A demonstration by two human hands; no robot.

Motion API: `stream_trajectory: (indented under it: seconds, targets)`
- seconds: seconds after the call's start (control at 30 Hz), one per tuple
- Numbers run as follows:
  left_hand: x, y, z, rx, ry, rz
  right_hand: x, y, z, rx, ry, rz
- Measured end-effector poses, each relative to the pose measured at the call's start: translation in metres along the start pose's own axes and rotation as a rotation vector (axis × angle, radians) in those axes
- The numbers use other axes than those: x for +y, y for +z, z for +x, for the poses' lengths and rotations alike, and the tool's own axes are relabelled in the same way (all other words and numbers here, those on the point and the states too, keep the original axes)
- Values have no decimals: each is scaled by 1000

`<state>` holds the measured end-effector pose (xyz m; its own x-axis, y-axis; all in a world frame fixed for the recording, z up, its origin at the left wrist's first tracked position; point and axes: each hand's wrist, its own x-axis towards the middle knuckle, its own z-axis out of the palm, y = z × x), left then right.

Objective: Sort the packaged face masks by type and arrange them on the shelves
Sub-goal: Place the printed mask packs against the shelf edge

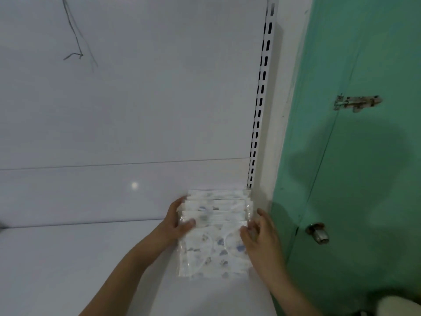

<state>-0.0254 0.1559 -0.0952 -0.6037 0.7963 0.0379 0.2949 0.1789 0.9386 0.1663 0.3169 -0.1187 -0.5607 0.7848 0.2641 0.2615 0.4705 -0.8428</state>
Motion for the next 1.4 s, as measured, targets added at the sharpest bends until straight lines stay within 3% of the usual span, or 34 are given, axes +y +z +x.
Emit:
stream_trajectory:
  seconds: [0.1,0.23,0.37,0.43,0.5,0.6,0.73,0.87,0.97,1.17,1.23,1.4]
  targets:
    - [4,14,-14,-125,92,137,-6,5,-5,-79,79,143]
    - [4,24,-20,23,48,-36,-13,4,-3,-203,168,229]
    - [9,20,-22,119,64,-57,-16,-2,7,-129,48,108]
    - [8,16,-19,154,56,-91,-19,-8,16,-152,-3,198]
    - [5,12,-19,102,43,-122,-21,-15,24,-276,25,331]
    - [1,14,-20,-32,45,-71,-14,-13,28,-403,93,306]
    - [2,20,-17,-11,59,-73,-6,-7,29,-329,139,236]
    - [-2,13,-19,37,69,-129,-11,-8,30,-299,58,181]
    - [-1,14,-19,18,29,-177,-21,-5,32,-270,123,362]
    - [18,37,-15,333,-23,-198,-31,10,34,-180,297,495]
    - [17,39,-14,374,-17,-237,-25,13,36,-153,329,501]
    - [29,26,-8,242,-75,-442,-34,7,46,-177,300,523]
